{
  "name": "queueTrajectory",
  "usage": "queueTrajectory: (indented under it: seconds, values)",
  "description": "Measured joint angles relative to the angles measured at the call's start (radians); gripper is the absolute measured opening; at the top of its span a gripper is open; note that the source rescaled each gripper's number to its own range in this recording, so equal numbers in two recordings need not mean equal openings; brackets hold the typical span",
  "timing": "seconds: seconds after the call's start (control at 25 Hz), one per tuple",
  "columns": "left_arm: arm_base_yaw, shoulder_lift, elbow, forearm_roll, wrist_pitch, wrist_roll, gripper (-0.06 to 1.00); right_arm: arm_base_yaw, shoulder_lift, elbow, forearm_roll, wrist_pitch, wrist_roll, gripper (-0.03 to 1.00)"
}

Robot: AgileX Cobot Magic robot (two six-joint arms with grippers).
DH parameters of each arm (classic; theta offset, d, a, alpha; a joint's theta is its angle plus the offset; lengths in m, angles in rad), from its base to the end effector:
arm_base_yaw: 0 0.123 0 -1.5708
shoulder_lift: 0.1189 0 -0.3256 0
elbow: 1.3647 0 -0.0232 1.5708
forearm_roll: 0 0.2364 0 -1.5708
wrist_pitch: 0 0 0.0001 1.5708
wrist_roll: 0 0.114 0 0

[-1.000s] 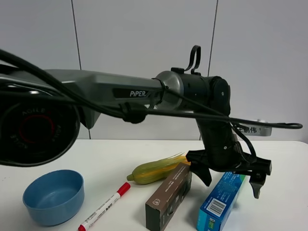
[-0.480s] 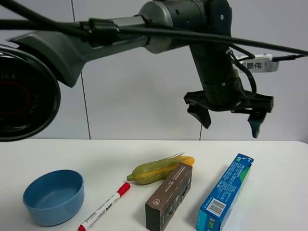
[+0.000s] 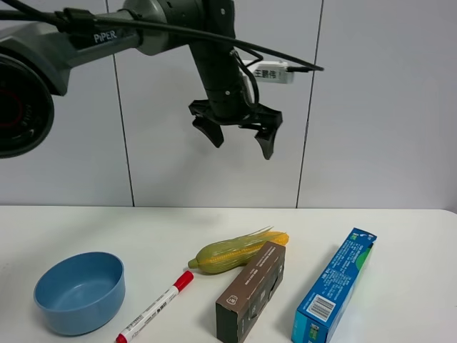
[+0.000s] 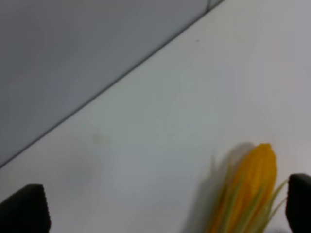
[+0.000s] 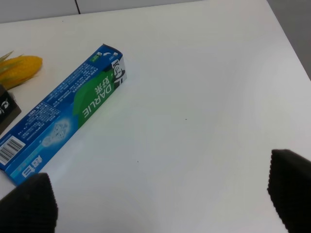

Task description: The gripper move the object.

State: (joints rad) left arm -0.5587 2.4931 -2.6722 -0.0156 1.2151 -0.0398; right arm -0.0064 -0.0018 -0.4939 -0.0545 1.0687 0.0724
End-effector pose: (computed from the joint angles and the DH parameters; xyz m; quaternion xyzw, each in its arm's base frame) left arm 0.4818 -0.3032 0.2794 0.2439 0.9202 -0.0977 0.2901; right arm -0.0381 -0.0052 0.2573 0.0348 0.8554 -0.0102 0.5167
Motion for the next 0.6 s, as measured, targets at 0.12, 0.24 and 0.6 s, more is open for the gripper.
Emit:
queueTrajectory:
  seconds: [0.12,0.24,0.6]
  values:
    - [0.072,-0.012,-0.001,0.0,0.0,0.017,0.99,0.0,0.0,0.0,0.0,0.0,0.0,1.0]
    - [0.137,-0.016,-0.001,0.0,0.0,0.04,0.99,0.0,0.0,0.0,0.0,0.0,0.0,1.0]
    - [0.293,-0.016,-0.001,-0.004,0.0,0.134,0.99,0.0,0.0,0.0,0.0,0.0,0.0,1.0]
